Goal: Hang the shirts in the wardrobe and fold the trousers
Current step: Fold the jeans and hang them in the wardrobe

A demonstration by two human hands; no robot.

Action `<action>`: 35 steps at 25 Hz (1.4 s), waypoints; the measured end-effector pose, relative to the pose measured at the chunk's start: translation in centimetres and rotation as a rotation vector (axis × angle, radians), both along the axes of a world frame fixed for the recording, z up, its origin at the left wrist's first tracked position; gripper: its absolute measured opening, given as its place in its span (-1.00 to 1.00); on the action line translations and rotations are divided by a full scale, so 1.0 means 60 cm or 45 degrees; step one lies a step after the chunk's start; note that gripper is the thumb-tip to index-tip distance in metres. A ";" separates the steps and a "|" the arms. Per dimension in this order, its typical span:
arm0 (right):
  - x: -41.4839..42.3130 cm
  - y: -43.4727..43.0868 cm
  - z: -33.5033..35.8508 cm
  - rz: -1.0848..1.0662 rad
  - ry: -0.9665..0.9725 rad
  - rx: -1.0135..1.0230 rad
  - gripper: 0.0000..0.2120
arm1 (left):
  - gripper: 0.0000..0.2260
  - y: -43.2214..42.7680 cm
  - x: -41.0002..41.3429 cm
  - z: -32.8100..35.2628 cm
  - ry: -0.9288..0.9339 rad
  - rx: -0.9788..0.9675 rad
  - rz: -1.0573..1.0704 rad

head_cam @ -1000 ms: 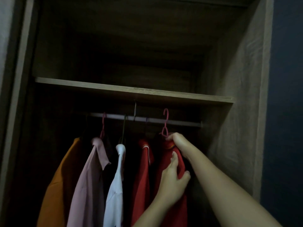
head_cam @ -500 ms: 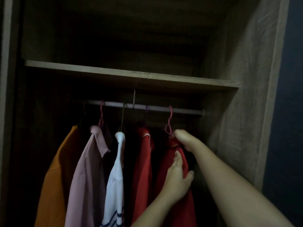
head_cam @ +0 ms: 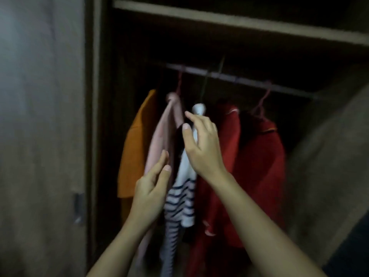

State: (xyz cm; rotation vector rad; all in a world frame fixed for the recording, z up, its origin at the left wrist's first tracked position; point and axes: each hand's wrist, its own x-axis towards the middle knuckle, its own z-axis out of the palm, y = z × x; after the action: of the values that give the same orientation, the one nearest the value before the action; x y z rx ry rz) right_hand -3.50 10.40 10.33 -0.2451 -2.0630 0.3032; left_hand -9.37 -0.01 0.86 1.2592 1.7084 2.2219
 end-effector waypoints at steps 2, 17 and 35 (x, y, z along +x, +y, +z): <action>-0.067 -0.068 -0.068 0.204 -0.069 0.052 -0.59 | -0.63 -0.083 -0.044 -0.061 -0.034 -0.110 0.172; -0.291 -0.577 -0.602 0.693 -1.212 0.189 -0.40 | -0.43 -0.763 -0.145 -0.528 -0.463 -1.399 0.779; -0.510 -0.925 -1.124 0.833 -1.655 0.806 -0.48 | -0.17 -0.969 -0.022 -1.046 -1.114 -1.895 1.216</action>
State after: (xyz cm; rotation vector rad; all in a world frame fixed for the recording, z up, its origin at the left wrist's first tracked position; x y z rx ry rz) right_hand -34.12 -45.10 -57.10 0.8671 -3.3369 -0.2350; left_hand -10.68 -58.12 -61.91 -0.8071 2.5677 0.6024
